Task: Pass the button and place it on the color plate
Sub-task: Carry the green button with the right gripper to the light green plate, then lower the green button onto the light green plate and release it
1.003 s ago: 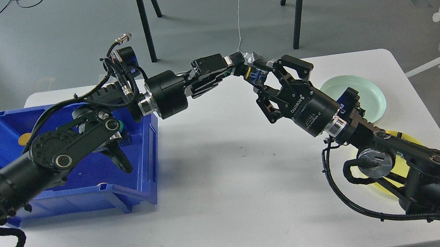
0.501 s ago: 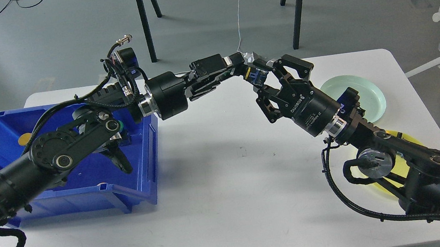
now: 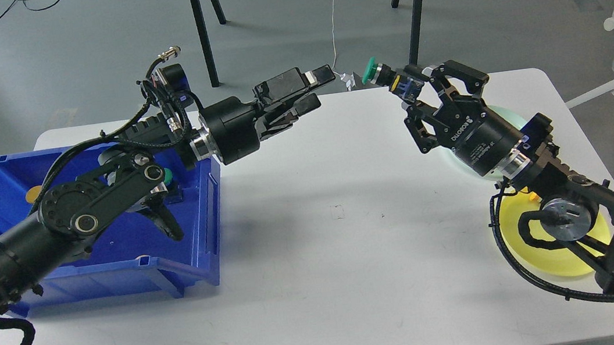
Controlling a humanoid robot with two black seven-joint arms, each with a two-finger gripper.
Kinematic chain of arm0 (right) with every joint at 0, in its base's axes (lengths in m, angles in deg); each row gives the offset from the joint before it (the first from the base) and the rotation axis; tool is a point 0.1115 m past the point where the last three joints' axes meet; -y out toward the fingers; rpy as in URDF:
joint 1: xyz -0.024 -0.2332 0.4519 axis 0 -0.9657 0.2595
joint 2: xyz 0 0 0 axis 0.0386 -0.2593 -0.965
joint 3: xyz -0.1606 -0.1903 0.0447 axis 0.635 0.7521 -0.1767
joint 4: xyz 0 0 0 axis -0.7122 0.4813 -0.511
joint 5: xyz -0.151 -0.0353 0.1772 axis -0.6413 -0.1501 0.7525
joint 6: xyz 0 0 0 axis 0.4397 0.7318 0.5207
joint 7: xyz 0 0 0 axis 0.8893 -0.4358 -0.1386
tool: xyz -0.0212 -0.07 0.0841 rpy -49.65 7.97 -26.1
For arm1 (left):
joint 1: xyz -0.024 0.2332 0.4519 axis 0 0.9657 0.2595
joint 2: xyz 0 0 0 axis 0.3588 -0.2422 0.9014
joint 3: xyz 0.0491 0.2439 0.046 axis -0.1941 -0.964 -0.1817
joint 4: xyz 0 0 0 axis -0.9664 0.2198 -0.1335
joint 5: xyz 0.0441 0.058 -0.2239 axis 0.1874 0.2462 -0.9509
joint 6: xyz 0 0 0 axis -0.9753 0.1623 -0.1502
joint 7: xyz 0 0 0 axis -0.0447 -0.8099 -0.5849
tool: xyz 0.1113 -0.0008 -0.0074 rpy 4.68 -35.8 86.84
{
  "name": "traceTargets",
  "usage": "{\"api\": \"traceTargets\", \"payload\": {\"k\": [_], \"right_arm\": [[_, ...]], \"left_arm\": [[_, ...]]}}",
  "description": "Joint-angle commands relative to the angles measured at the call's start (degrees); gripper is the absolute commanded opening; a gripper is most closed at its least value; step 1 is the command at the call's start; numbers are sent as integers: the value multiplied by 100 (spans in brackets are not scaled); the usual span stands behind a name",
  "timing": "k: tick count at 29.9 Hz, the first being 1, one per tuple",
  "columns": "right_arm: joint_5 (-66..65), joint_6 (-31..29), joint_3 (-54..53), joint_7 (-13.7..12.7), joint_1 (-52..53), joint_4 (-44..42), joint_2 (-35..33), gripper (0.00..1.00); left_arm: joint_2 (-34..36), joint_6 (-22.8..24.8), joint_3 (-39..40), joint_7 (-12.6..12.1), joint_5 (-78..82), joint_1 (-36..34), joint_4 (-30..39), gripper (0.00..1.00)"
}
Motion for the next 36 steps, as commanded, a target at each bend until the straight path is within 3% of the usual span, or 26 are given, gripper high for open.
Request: {"api": "traceTargets", "payload": {"k": [1, 9, 19, 36], "right_arm": [[-88, 386, -86, 0, 34, -464, -344, 1], [-1046, 1757, 563, 0, 438, -1703, -574, 1], [-1258, 3349, 2480, 0, 1229, -3531, 375, 1], [-1258, 3781, 3342, 0, 1309, -4517, 736, 1]], "left_arm": [[0, 0, -9, -1, 1, 0, 1, 95], [0, 26, -18, -1, 1, 0, 1, 95], [0, 17, 17, -1, -8, 26, 1, 95], [0, 8, 17, -1, -8, 35, 1, 95]]}}
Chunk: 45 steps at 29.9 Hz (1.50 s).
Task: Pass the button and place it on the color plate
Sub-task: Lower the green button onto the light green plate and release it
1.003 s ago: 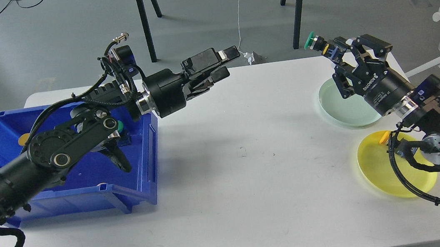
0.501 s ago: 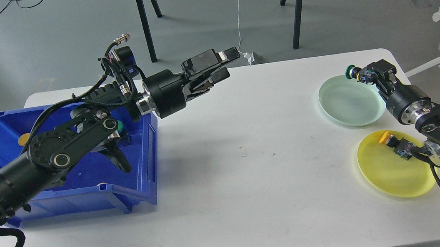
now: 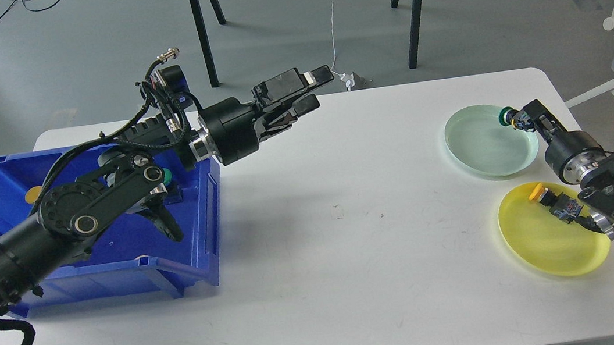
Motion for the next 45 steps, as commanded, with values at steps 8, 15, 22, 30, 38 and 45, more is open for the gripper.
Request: {"api": "traceTargets", "payload": {"k": [8, 15, 22, 30, 38, 45], "right_arm": [[12, -2, 29, 0, 9, -122, 217, 23], [21, -2, 29, 0, 9, -122, 226, 31], [30, 16, 20, 0, 0, -122, 226, 42], [56, 16, 3, 0, 9, -105, 226, 57], [293, -115, -734, 0, 378, 27, 200, 69], [1040, -1037, -2430, 0, 396, 1922, -466, 88]], "left_arm": [[3, -2, -1, -1, 1, 0, 0, 95], [3, -2, 17, -1, -8, 9, 0, 95], [3, -2, 17, -1, -8, 9, 0, 95], [3, -2, 34, -1, -69, 18, 0, 95], [-6, -2, 78, -1, -1114, 44, -430, 98], [546, 383, 1044, -1, -2397, 298, -598, 99]]}}
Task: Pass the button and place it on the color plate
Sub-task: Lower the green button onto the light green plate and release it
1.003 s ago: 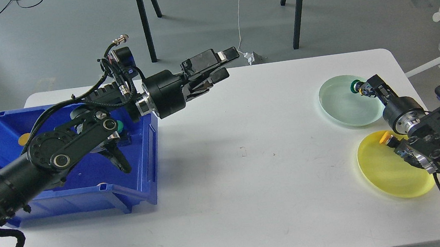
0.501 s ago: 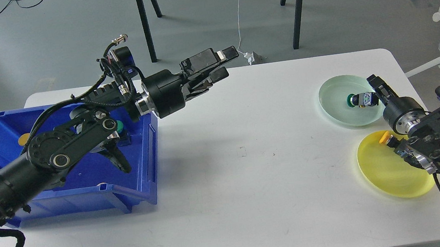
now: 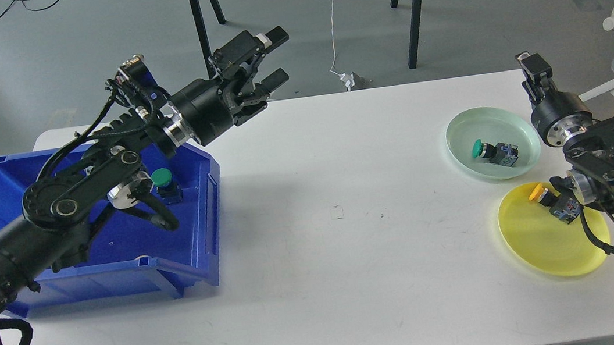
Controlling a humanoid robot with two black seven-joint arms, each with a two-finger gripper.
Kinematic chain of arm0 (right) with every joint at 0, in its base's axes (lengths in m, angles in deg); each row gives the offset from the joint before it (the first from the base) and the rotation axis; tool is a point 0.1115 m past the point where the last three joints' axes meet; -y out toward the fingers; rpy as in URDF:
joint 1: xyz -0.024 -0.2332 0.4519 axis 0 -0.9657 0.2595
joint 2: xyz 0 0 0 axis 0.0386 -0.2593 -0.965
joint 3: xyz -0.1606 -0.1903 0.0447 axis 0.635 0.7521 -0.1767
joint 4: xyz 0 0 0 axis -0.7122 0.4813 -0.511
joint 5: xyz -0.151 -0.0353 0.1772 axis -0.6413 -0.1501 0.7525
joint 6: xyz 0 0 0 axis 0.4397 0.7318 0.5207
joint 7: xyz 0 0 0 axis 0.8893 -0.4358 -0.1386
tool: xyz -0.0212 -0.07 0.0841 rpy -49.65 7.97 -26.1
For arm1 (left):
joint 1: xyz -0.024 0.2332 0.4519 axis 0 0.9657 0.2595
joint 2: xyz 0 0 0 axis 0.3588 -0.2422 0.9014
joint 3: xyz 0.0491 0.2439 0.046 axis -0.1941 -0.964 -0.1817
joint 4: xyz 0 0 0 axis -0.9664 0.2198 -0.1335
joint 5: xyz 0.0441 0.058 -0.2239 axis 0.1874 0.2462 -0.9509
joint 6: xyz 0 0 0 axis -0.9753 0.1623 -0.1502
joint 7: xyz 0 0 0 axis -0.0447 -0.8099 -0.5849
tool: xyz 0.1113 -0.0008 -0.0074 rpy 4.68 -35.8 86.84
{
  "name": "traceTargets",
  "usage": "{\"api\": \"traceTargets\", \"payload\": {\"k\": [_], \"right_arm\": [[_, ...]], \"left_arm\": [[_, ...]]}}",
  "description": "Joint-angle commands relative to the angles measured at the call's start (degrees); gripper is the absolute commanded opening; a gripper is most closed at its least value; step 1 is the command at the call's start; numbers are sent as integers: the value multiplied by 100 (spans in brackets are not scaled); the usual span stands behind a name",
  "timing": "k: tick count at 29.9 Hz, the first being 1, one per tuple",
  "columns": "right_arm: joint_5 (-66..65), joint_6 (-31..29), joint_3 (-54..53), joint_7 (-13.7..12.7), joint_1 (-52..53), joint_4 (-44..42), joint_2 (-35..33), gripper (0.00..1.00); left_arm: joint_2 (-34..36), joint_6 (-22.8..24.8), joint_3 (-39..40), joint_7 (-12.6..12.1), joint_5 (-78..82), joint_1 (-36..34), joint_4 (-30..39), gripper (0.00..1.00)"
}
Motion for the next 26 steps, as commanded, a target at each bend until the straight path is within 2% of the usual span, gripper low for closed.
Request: {"api": "traceTargets", "payload": {"k": [1, 5, 9, 15, 26], "right_arm": [[421, -640, -827, 0, -156, 1226, -541, 91], [580, -1720, -1389, 0, -464, 2010, -691, 92], [588, -3204, -2136, 0, -964, 2424, -682, 94], [580, -3204, -2753, 0, -1229, 2416, -533, 99], [623, -3204, -3140, 0, -1167, 2494, -340, 99]], "left_arm": [[451, 485, 453, 1, -587, 265, -17, 99], [838, 518, 586, 1, -728, 397, -359, 99], [1014, 518, 805, 1, -1219, 652, -693, 99], [1032, 518, 859, 1, -1687, 723, -1274, 99], [944, 518, 876, 1, -1695, 732, -1283, 99]]}}
